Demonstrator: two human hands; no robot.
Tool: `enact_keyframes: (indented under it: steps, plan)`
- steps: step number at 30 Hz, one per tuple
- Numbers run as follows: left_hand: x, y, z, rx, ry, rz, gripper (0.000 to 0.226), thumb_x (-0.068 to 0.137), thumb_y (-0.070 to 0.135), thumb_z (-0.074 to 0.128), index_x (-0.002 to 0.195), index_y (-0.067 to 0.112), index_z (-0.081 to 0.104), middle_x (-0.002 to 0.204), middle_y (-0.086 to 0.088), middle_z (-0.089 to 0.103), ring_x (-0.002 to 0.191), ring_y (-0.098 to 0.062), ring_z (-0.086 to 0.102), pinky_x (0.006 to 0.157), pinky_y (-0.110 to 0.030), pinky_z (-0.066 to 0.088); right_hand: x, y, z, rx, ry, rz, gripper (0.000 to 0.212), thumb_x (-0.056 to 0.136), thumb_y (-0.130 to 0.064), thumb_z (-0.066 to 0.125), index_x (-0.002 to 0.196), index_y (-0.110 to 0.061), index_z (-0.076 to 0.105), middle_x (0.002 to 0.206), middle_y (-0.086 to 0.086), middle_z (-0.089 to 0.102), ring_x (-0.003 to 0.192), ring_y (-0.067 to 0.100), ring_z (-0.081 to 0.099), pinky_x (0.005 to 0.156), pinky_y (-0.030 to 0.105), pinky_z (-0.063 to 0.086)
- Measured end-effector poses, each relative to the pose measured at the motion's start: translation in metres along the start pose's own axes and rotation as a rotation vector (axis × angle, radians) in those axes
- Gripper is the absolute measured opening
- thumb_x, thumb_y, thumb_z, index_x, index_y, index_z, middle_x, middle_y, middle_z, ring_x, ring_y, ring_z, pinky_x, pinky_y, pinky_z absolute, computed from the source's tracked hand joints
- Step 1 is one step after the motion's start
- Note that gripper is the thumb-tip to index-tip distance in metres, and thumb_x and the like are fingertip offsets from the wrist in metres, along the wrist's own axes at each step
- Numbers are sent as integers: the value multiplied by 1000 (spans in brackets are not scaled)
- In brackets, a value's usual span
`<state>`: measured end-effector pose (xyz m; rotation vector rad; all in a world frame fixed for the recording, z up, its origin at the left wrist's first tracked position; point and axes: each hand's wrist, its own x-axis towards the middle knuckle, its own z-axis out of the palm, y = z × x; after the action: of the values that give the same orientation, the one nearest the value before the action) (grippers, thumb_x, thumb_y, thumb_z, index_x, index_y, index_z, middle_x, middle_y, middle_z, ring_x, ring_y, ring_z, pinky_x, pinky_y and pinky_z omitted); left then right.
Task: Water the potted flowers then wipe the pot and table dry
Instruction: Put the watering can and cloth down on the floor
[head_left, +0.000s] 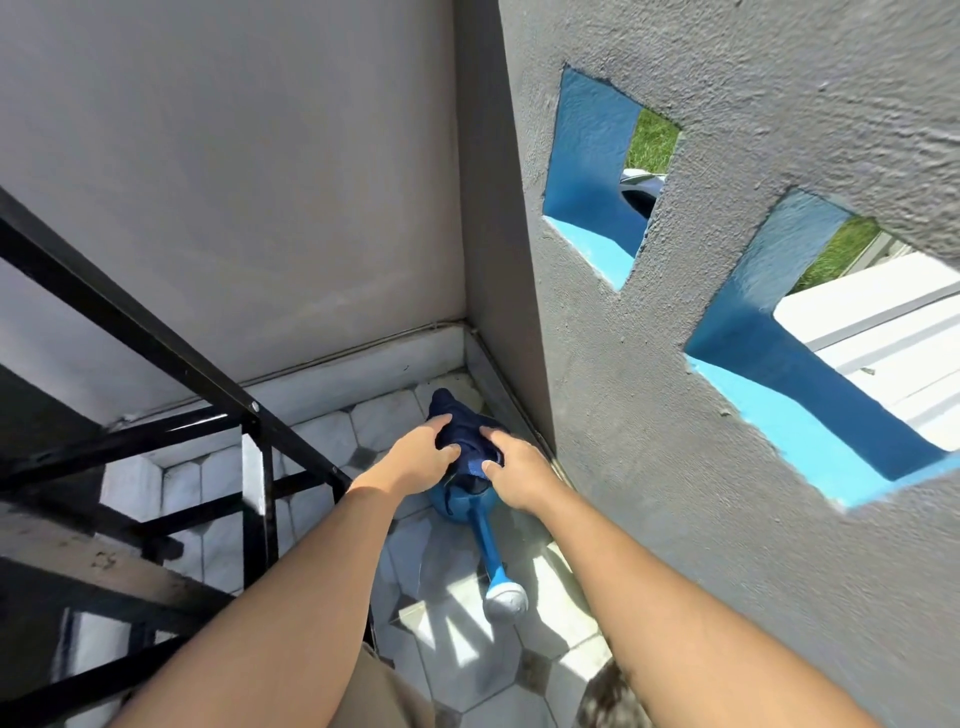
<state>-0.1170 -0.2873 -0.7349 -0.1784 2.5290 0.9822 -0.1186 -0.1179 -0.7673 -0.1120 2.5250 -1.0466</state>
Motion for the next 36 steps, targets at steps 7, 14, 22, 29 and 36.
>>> enact_keyframes:
  steps: [7, 14, 22, 29, 36]
  plan:
    - [2, -2, 2, 41, -13, 7, 64, 96, 29, 48, 154, 21, 21, 156, -11, 36, 140, -30, 39, 111, -34, 31, 1, 2, -1, -20, 6, -16, 55, 97, -17, 52, 150, -23, 39, 152, 3, 44, 138, 20, 43, 114, 27, 32]
    - [4, -2, 2, 36, 0, 19, 62, 96, 25, 47, 153, 18, 24, 154, -13, 39, 138, -30, 40, 111, -35, 34, 0, 1, -1, -9, 4, -11, 55, 95, -18, 54, 148, -25, 42, 148, 3, 50, 129, 21, 52, 110, 29, 40]
    - [4, -2, 4, 51, 16, 23, 62, 96, 24, 47, 153, 17, 25, 153, -14, 40, 138, -31, 41, 111, -35, 34, 0, 1, -2, 3, 25, -19, 52, 97, -16, 53, 147, -24, 44, 147, 4, 51, 131, 21, 51, 110, 29, 40]
    - [4, -2, 4, 62, 24, 26, 61, 96, 25, 48, 152, 16, 25, 153, -13, 39, 138, -31, 41, 110, -34, 33, -1, -1, -2, 8, 34, -24, 52, 97, -17, 54, 147, -24, 44, 146, 5, 52, 129, 22, 53, 107, 29, 42]
    - [3, -2, 4, 61, 21, 20, 61, 96, 27, 47, 153, 18, 25, 153, -13, 40, 137, -31, 42, 110, -35, 35, -2, -3, -3, 22, 35, -27, 52, 96, -17, 54, 147, -24, 44, 146, 4, 52, 128, 21, 53, 107, 30, 43]
